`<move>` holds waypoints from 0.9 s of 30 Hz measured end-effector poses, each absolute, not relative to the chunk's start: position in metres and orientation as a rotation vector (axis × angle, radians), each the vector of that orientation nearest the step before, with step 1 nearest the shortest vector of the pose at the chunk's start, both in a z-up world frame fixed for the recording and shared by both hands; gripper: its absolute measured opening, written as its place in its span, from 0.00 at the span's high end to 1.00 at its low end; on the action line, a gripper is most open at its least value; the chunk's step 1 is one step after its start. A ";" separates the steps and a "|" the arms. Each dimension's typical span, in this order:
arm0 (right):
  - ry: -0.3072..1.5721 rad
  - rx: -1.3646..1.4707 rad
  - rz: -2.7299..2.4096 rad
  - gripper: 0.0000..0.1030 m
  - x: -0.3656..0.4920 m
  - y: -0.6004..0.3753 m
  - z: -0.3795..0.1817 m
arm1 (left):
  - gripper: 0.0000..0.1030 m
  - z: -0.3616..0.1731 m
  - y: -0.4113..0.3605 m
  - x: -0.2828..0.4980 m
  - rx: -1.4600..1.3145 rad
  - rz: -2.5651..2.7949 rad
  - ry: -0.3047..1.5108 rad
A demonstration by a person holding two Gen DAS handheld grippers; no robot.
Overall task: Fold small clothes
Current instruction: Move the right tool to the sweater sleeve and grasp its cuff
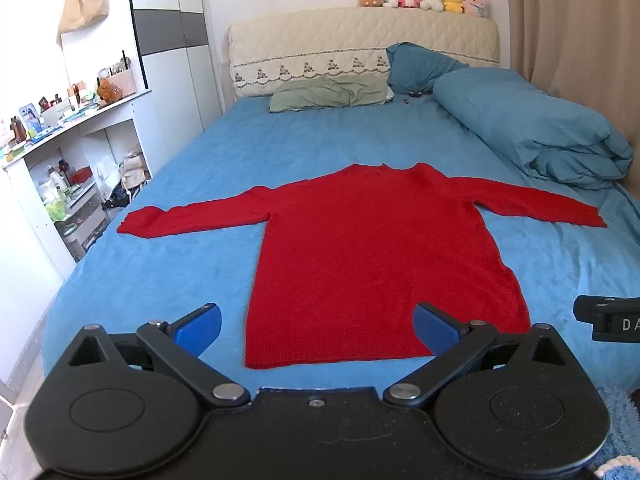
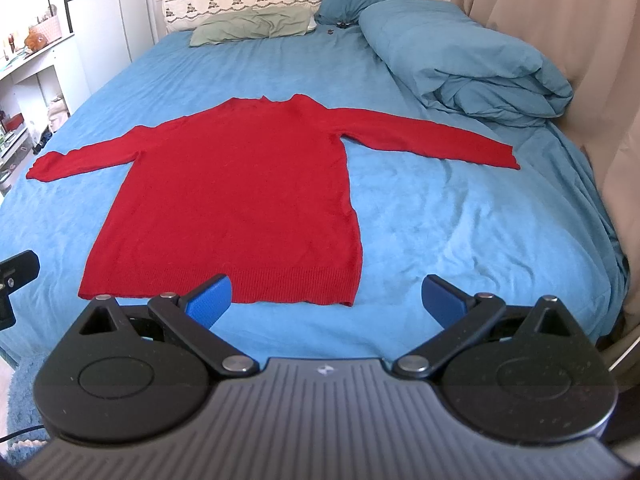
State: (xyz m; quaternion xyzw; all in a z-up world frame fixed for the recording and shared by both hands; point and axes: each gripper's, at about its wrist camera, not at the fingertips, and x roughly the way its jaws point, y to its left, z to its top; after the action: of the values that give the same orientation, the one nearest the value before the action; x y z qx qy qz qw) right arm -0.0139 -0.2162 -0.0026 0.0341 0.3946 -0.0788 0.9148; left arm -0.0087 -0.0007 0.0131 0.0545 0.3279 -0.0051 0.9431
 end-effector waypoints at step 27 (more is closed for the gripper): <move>0.781 0.317 -0.503 0.00 0.279 -0.399 -0.064 | 0.00 -0.030 -0.121 0.367 0.194 -0.180 0.769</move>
State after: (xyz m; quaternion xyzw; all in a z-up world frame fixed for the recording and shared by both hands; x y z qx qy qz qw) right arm 0.2789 -0.3993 -0.0644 0.1523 0.3750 -0.2414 0.8820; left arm 0.3666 -0.1213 -0.0301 0.0943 0.3741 -0.0874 0.9184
